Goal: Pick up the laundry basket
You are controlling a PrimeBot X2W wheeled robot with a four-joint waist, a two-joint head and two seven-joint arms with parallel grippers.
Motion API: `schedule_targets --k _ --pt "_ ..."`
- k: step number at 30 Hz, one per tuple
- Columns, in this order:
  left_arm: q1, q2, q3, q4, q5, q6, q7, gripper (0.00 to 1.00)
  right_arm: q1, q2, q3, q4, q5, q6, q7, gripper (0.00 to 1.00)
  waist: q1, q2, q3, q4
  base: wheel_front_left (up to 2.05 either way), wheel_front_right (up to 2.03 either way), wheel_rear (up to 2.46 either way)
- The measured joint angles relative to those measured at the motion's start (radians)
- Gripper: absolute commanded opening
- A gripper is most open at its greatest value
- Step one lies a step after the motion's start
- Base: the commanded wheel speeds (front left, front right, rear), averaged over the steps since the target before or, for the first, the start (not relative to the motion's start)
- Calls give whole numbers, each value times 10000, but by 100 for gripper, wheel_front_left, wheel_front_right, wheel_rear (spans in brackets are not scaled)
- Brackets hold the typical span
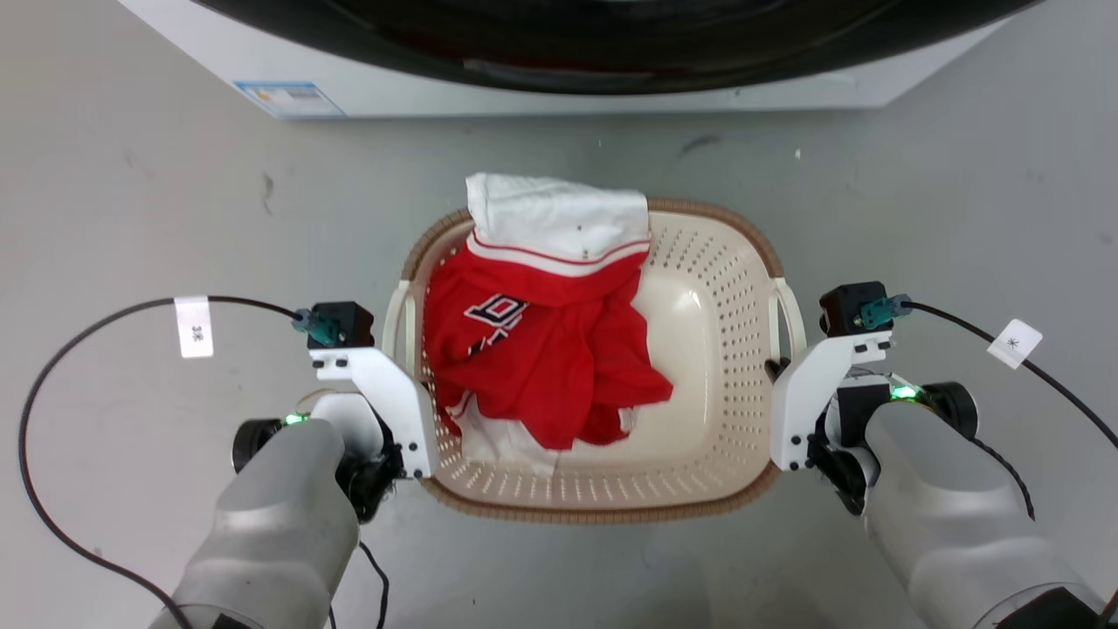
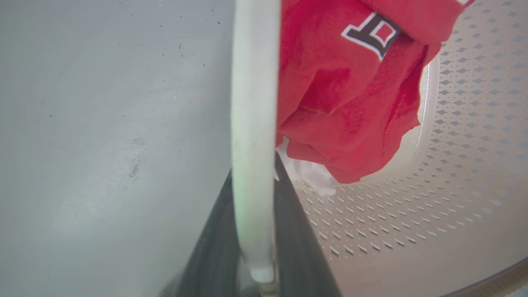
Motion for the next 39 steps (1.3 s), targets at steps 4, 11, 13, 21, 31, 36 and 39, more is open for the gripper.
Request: schedule_targets --k 4,11,13,21,31,36,39 --pt "247 -73 -161 59 -337 2 278 0 177 -54 184 42 313 0 717 0 0 0 -715 58 0 0 0" --pt "481 -100 -387 146 -920 2 1145 0 519 -171 500 -58 1022 -2 2174 0 -1 0 -1966 152 0 0 0" --pt "493 -88 -445 150 -1058 2 1444 0 573 -224 608 -125 1191 -2 2537 0 -1 0 -2311 175 0 0 0" --pt "550 -56 -715 144 -1463 2 2197 0 668 -449 1112 -418 1551 -6 3390 0 -1 0 -3561 229 0 0 0" --pt "829 -182 -926 510 -1749 2 2608 0 1078 -493 1499 -453 1998 -6 3724 0 -2 0 -4888 253 0 0 0" --pt "985 -222 -1022 683 -1831 0 2746 0 1235 -483 1687 -426 2196 -6 3946 0 -2 0 -5402 248 0 0 0" --pt "1053 -247 -1074 773 -1883 0 2917 0 1297 -483 1758 -412 2337 -6 4006 0 -3 0 -5629 240 0 0 0"
